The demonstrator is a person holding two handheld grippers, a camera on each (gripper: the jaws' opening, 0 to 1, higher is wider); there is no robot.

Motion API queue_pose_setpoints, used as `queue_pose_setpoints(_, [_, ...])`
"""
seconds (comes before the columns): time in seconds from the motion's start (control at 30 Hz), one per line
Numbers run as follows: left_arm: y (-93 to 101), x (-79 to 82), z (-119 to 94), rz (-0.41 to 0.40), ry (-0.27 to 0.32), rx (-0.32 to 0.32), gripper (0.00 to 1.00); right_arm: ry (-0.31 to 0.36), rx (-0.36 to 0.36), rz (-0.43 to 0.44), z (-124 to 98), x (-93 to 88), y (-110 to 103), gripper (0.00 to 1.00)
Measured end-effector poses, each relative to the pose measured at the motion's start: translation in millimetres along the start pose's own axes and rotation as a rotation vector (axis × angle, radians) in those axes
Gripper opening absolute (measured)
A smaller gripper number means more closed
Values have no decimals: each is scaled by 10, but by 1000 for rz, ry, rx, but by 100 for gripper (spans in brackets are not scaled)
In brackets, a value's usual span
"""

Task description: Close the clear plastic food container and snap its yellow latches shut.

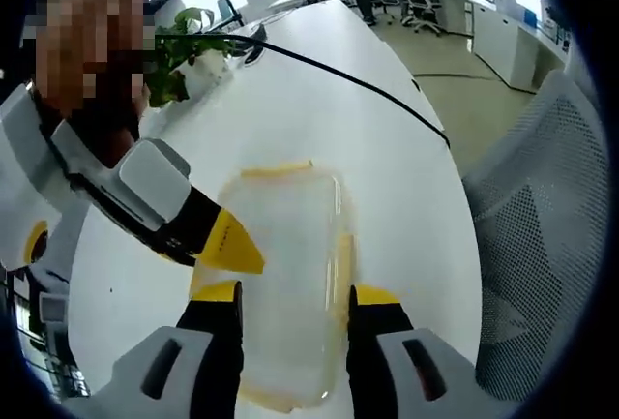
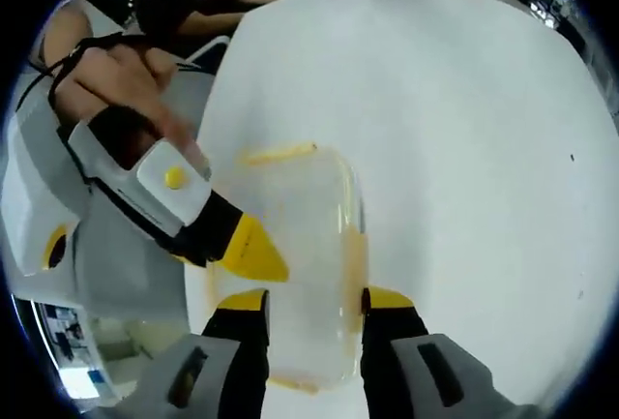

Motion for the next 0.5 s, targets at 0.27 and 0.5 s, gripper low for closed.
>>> queue_pose_setpoints(0.27, [-9,2,-1,10,3,9,40,20,3,6,-1,1,-5,36])
queue_pose_setpoints(0.5, [-11,9,-2,29,2,11,42,27,0,-3,-13,-1,-6,37])
Point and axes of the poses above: the point that each gripper's makers call its tool centre point, and the gripper's own axes: z roughly forward along the fingers, y roughly to its right, x roughly out of its top, the point moved 4 cm from there along -z, roughly backward along the fingers, and after that the axes turned 2 degrees about -z, right-handed, at the moved point
